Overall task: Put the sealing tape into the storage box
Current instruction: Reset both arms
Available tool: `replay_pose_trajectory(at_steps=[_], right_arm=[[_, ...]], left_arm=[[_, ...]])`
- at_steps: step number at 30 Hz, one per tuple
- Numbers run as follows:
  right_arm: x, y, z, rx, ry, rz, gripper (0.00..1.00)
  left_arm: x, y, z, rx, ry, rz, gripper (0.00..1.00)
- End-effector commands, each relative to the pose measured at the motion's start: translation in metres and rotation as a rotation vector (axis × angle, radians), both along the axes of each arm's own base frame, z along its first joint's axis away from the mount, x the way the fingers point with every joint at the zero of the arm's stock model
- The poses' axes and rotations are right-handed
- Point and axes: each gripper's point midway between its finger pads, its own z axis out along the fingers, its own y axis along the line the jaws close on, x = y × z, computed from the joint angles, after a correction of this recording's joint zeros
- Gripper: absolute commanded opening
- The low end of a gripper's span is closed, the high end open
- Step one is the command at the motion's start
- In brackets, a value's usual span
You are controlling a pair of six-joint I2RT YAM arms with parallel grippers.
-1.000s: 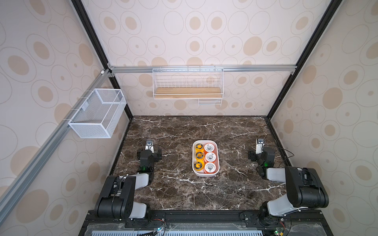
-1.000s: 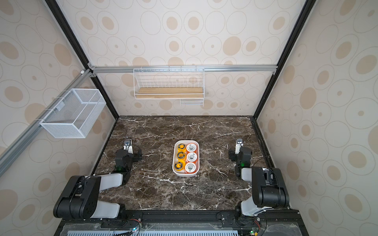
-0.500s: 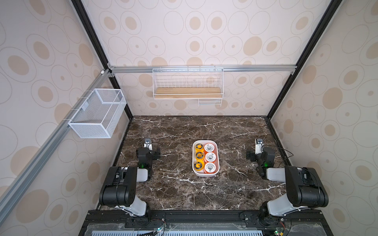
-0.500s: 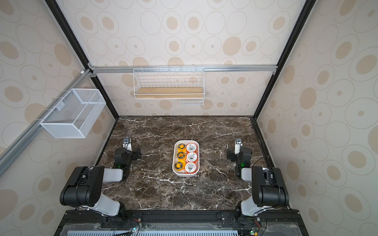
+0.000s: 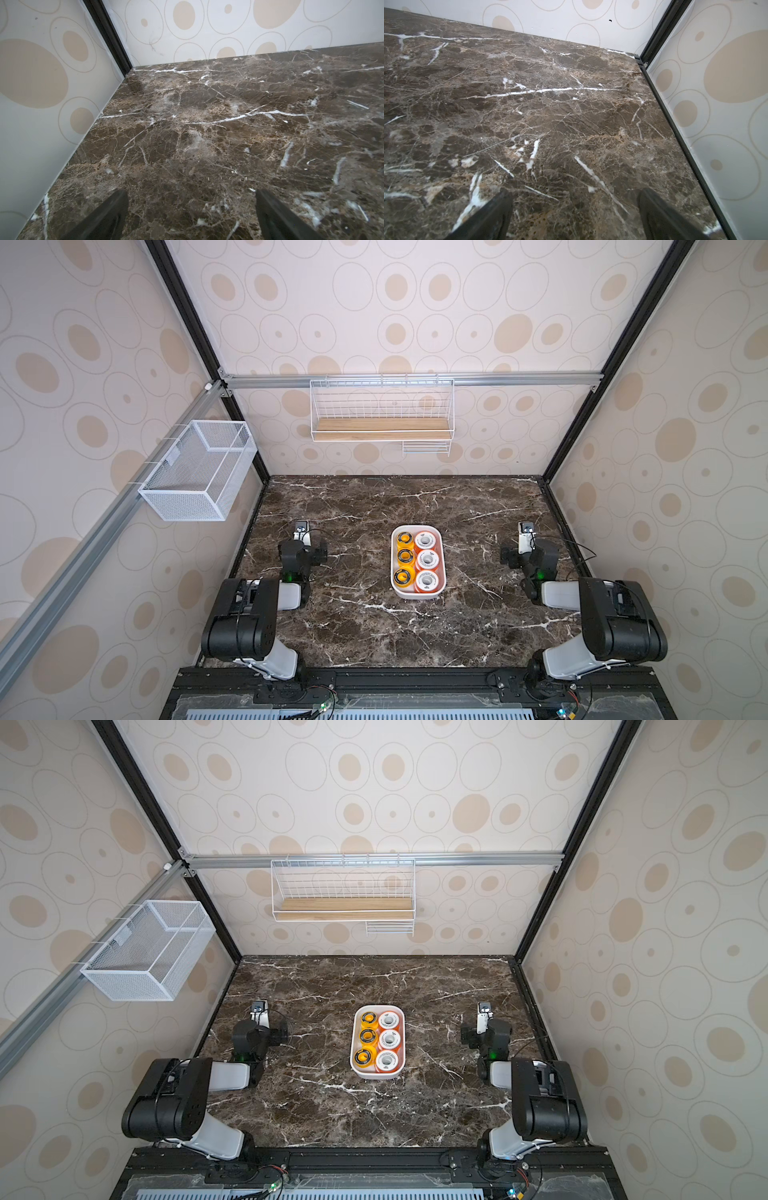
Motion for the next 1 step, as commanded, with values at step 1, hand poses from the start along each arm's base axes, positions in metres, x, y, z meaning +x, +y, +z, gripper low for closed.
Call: replay_pose_trajectory(at_steps=[1], right_arm=[[0.0033,0.0002,0.0035,-0.001,-0.012,0.006,1.0]], left_arm=[[0.0052,0.0007,0.0063,-0.014,-0.015,0.002,0.99]])
